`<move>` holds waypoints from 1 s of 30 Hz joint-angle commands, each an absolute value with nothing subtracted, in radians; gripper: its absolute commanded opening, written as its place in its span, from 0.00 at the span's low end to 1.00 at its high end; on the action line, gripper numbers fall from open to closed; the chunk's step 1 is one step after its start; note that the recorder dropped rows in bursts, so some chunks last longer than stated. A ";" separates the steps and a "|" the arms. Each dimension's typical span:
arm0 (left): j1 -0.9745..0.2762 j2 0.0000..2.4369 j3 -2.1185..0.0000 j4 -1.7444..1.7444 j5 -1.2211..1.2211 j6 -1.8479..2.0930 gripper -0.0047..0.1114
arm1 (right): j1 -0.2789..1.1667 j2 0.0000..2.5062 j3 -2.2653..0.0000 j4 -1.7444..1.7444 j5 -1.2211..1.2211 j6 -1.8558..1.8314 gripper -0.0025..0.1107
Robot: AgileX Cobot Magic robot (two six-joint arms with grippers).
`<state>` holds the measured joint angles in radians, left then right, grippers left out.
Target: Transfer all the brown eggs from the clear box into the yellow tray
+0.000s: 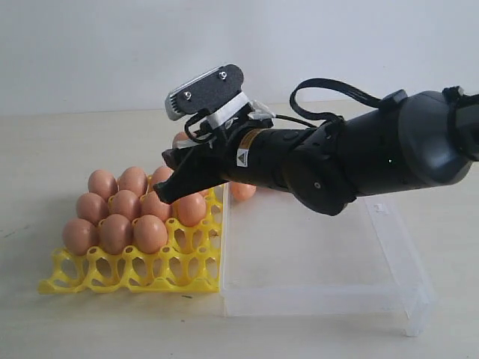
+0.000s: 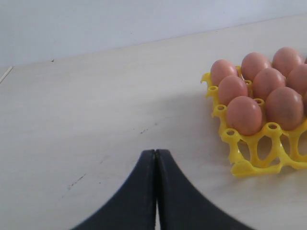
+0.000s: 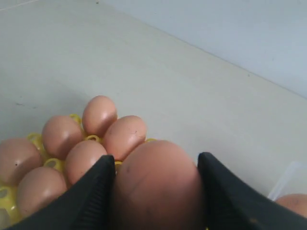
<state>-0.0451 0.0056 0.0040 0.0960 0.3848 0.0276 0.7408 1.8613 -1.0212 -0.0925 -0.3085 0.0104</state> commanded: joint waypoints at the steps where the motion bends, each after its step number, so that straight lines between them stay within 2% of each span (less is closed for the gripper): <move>1: -0.050 0.000 0.000 0.095 0.379 0.023 0.04 | 0.748 1.866 -1.017 -0.158 -0.292 -0.037 0.02; 12: -0.050 0.000 0.000 0.095 0.379 0.023 0.04 | 0.783 1.910 -1.008 -0.185 -0.263 -0.123 0.02; 23: -0.050 0.000 0.000 0.095 0.379 0.023 0.04 | 0.814 1.908 -0.898 -0.187 -0.394 -0.188 0.02; 30: -0.050 0.000 0.000 0.095 0.379 0.023 0.04 | 0.814 1.908 -0.895 -0.218 -0.397 -0.210 0.02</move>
<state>-0.0451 0.0056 0.0040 0.0960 0.3848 0.0276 0.8135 1.9134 -0.8983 -0.2013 -0.3723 -0.1905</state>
